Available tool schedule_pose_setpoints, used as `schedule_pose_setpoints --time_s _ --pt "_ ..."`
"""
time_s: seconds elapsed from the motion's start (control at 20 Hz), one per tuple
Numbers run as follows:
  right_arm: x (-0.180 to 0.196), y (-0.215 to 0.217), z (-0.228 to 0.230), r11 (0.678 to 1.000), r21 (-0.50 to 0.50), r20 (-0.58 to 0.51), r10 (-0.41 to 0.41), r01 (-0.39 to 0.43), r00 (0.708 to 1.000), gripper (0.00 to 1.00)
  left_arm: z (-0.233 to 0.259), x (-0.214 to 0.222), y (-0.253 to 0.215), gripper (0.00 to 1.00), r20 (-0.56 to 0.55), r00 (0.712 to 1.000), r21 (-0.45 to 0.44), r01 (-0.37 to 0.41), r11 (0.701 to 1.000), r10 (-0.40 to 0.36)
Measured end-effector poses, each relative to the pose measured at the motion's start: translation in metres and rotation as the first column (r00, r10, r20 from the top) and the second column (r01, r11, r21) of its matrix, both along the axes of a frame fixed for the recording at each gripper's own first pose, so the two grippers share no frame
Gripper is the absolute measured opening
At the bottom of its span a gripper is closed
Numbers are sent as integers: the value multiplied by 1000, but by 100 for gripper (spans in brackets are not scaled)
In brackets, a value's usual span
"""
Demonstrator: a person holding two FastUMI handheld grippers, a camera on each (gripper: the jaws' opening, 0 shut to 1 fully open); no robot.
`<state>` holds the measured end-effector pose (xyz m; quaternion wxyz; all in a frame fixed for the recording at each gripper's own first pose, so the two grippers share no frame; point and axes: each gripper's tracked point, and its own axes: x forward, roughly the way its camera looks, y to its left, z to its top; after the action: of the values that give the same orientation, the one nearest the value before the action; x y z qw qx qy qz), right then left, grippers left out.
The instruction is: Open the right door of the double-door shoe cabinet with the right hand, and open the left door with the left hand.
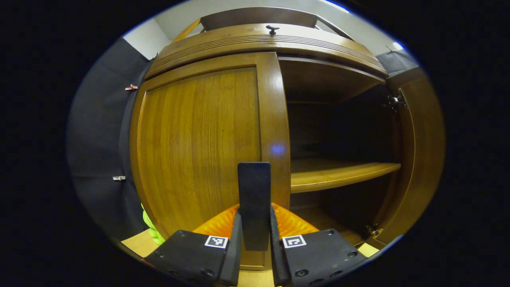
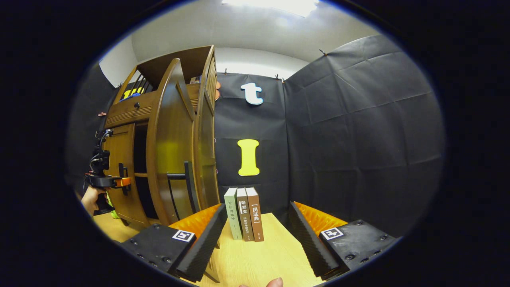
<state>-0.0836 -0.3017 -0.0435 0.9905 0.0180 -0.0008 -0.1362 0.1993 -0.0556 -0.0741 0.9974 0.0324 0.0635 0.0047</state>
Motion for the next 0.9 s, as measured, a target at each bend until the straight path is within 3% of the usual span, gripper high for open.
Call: schedule_pose_setpoints --time_s 0.25,0.9 --pt "-3 8 1 1000 -24 -7 12 -12 1000 98 2 -18 2 29 -6 1000 0 7 1000 -7" --pt "-30 53 26 998 -48 51 41 -39 998 98 17 -125 51 25 17 999 -24 40 999 -40"
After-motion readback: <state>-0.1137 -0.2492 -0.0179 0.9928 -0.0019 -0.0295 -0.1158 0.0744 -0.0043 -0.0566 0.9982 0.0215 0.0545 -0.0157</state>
